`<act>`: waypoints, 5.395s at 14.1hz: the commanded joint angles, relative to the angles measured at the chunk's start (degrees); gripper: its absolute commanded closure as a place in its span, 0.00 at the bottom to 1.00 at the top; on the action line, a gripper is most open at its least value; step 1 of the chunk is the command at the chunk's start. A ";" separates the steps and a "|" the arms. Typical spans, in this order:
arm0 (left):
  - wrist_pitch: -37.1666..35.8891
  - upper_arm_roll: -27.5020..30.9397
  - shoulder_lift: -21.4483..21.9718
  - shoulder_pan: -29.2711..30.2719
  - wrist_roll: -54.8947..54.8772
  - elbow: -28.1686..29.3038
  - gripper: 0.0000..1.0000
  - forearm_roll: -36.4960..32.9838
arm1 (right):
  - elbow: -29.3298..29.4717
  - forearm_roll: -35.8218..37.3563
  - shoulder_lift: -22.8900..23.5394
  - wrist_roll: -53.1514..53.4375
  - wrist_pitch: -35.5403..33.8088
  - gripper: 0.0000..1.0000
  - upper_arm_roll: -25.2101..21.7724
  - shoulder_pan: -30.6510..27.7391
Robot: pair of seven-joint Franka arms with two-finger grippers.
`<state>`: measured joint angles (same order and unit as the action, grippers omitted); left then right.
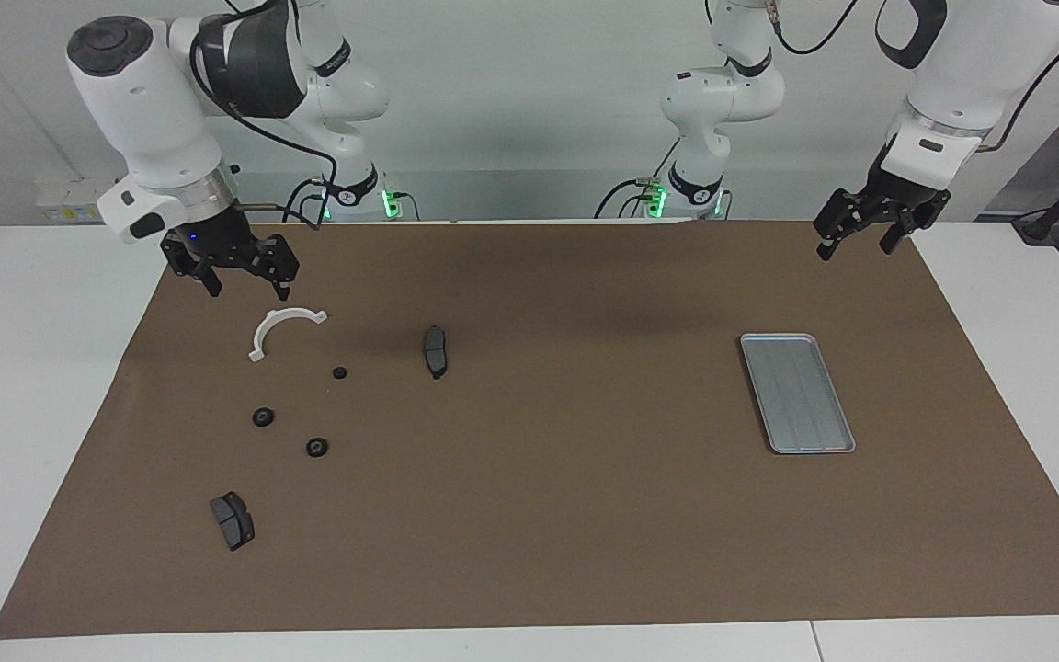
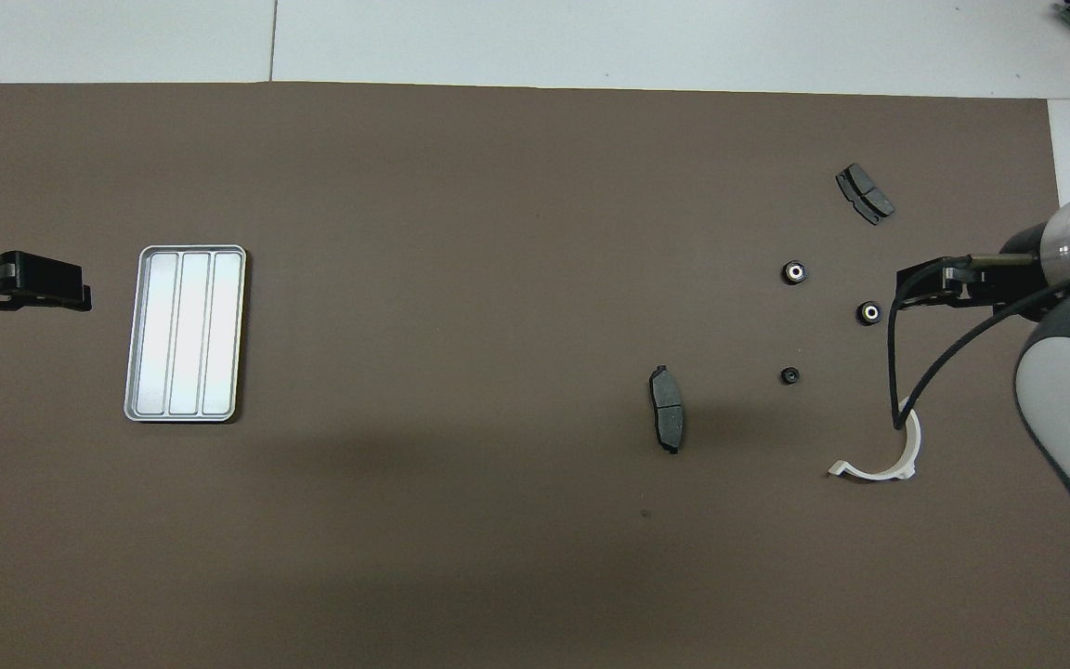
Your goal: Pick bearing gear from pile to tray
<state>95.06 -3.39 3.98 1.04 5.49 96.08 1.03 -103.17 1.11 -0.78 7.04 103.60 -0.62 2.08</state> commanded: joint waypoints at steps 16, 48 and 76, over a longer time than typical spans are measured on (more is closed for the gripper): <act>-0.14 -0.13 1.82 0.37 0.05 1.75 0.00 -0.94 | -24.89 -1.46 7.46 -4.31 32.62 0.19 0.35 2.40; -0.14 -0.13 1.82 0.37 0.05 1.75 0.00 -1.03 | -21.39 -1.46 8.50 24.13 36.76 1.00 0.97 19.96; -1.19 -0.30 2.09 -0.51 0.40 1.83 0.00 -1.03 | 4.22 2.23 26.73 46.86 33.07 0.00 0.27 33.62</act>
<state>94.44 -3.49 4.21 1.03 5.49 96.12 1.03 -96.43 2.43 29.96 56.98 138.46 -0.89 38.88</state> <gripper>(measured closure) 0.000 0.000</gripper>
